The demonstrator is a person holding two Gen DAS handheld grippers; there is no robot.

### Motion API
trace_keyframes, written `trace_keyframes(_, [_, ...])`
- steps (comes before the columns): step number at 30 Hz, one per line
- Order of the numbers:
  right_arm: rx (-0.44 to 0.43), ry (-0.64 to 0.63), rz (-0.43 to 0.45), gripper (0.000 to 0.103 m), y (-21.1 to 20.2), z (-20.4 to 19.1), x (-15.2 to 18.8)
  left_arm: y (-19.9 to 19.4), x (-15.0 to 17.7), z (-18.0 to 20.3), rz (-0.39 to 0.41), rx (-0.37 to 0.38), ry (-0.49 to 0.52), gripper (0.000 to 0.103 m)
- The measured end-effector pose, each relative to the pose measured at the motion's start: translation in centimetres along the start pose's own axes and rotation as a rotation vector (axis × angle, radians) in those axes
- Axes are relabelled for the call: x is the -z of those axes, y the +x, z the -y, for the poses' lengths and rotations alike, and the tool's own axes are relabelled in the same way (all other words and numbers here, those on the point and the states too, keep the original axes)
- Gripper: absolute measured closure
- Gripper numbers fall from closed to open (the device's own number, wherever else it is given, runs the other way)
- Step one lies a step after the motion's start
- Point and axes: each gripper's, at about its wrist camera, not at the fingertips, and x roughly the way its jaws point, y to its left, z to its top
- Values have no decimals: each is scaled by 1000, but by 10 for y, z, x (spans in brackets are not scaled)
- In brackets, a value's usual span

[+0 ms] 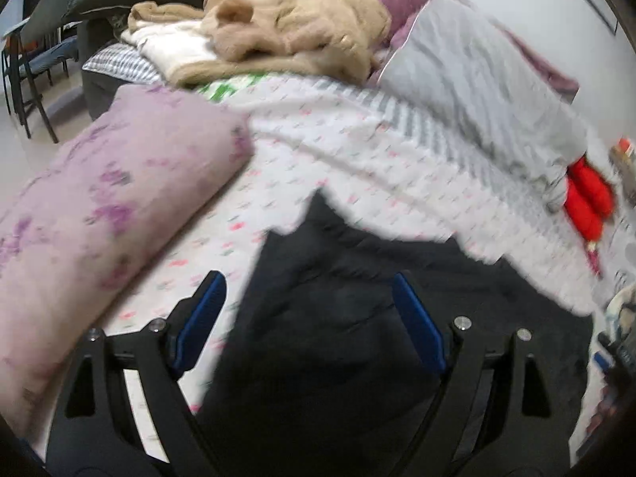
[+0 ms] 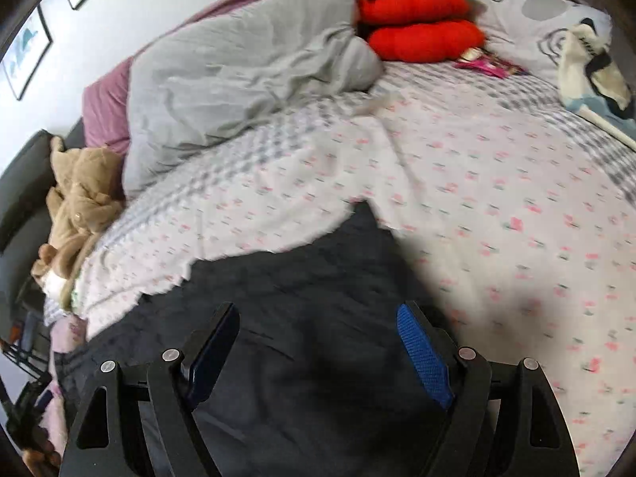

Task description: Fold large clothes

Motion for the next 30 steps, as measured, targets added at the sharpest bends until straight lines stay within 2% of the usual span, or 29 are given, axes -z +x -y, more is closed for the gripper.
trace_keyframes(2, [44,7,-50,20,0,15,7,7,7,-16,-83,-30,7,17])
trace_keyframes(4, [59,17,-94,21,4,26,12,15,17,-27,-160,-21,14,22])
trace_keyframes(5, [63,27,-118,27,6,32,16,17,21,-31,-184,-1,11,32])
trace_keyframes(6, [59,31,-126,35,5,36,20,19,24,-35,-210,41,-5,51])
trace_keyframes(7, [45,35,-132,62,8,37,20,20,27,-36,-226,90,-23,64])
trace_keyframes(8, [24,39,-130,86,9,38,21,20,29,-37,-234,127,-39,86])
trace_keyframes(9, [-17,48,-115,90,8,38,20,18,30,-37,-226,142,-47,98])
trace_keyframes(12, [-89,65,-29,94,-4,32,12,-1,22,-31,-107,174,-33,101])
trace_keyframes(14, [-122,47,59,95,-17,21,2,-15,11,-32,-6,239,-64,101])
trace_keyframes(15, [-125,36,81,95,-20,17,0,-20,6,-33,35,265,-82,101])
trace_keyframes(17, [-109,2,119,95,-19,8,-3,-14,1,-33,65,252,-90,101])
trace_keyframes(19, [-49,-24,104,95,-3,2,-3,2,0,-33,59,200,-79,101])
trace_keyframes(21, [10,-15,44,94,24,8,3,35,6,-36,-3,103,-70,100])
trace_keyframes(24, [64,-18,-43,90,54,19,16,66,17,-39,-81,21,-69,97])
trace_keyframes(28, [148,-79,-50,82,54,17,20,66,16,-28,-79,-68,-19,91])
trace_keyframes(30, [178,-89,-47,81,47,14,19,60,15,-23,-80,-85,0,87])
